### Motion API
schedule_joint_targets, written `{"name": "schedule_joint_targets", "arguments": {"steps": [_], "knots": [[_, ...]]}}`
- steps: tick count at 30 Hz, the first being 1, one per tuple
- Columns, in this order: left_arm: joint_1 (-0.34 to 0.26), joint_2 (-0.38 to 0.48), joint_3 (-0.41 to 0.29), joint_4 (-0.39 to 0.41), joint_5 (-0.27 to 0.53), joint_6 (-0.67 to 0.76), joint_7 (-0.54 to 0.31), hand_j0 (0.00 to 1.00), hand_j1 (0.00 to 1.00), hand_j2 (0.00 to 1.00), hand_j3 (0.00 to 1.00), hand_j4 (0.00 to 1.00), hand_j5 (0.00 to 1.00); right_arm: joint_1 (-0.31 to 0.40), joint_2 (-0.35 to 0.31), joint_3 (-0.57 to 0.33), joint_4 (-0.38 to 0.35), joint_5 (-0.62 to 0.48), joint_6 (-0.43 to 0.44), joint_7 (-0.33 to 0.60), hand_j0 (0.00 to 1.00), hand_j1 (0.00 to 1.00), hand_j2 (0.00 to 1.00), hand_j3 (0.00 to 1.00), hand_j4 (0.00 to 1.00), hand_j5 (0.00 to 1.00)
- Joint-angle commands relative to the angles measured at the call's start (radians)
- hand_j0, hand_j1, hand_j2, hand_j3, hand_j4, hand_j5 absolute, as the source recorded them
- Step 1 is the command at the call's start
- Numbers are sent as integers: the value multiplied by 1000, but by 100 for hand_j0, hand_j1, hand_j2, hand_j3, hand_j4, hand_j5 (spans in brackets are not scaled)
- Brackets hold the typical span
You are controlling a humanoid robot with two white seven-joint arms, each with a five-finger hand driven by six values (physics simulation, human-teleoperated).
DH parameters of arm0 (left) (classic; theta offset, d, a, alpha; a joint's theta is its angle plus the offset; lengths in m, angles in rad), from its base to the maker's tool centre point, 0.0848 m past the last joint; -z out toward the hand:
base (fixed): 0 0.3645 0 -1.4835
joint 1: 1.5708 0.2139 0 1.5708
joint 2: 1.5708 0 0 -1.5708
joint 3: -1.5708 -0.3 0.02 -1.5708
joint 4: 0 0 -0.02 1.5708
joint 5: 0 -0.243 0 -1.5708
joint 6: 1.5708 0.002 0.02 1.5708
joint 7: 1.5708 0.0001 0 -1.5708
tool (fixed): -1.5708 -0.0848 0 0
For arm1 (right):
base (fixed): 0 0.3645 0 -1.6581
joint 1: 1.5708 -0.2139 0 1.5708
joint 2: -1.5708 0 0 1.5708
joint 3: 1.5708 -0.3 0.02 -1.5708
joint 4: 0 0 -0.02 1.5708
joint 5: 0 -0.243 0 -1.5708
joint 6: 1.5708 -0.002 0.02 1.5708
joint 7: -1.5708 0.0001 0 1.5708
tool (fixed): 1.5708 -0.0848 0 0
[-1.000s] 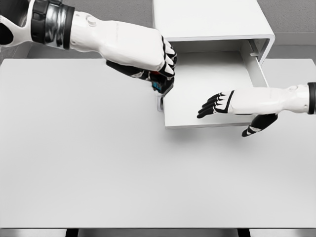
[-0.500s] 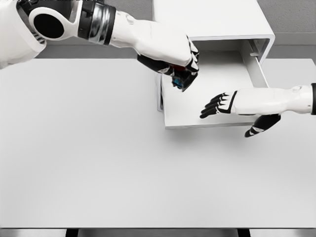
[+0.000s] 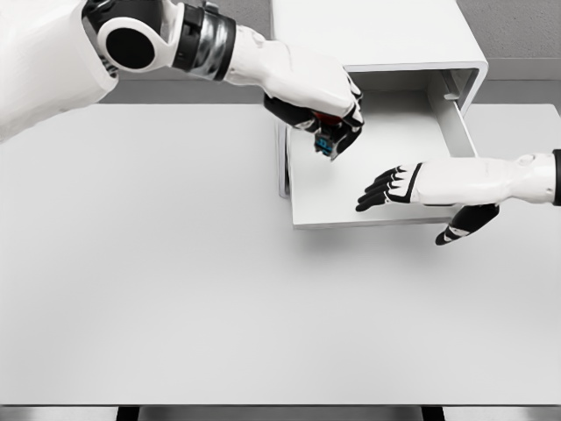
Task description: Slide open multi-storey tabletop storage cabinets and put open load switch and slide close multi-storey tabletop storage cabinets
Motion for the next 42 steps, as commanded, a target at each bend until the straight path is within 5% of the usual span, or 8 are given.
{"name": "schedule_joint_targets", "arguments": {"steps": [1, 11, 14, 22, 27, 31, 37, 42], "knots": [[2, -17, -13, 35, 1, 3, 0, 42, 42, 42, 42, 42, 42, 0, 0, -1, 0, -7, 2, 0, 100, 100, 100, 100, 100, 100], [0, -36, -13, 48, 1, 3, 2, 46, 46, 46, 46, 46, 46, 0, 0, -1, 0, -7, 2, 0, 100, 100, 100, 100, 100, 100], [0, -36, -6, 51, -28, 3, 5, 100, 100, 100, 100, 100, 100, 0, 0, -3, 0, -7, 2, 0, 100, 100, 100, 100, 100, 100], [-2, -30, 27, 31, -13, 3, 26, 100, 100, 100, 100, 100, 100, 0, 3, -1, 0, -7, 2, 0, 100, 100, 100, 100, 100, 100], [0, 33, 54, -132, 53, 3, 28, 100, 100, 100, 100, 100, 100, 0, 7, -1, 0, -7, 2, -2, 100, 100, 100, 100, 100, 100], [14, 309, 125, -377, 140, 3, 28, 100, 100, 100, 100, 100, 100, 0, 4, -3, 0, -7, 2, -20, 100, 100, 100, 100, 100, 100], [554, 685, 594, -423, 214, 3, 29, 100, 100, 100, 100, 100, 100, 2, 15, -3, 1, -5, 2, -16, 100, 100, 100, 100, 100, 100], [706, 708, 611, -368, 216, 3, 26, 100, 100, 100, 100, 100, 100, -2, 21, -6, 4, -7, 2, -10, 100, 100, 100, 100, 100, 100]]}}
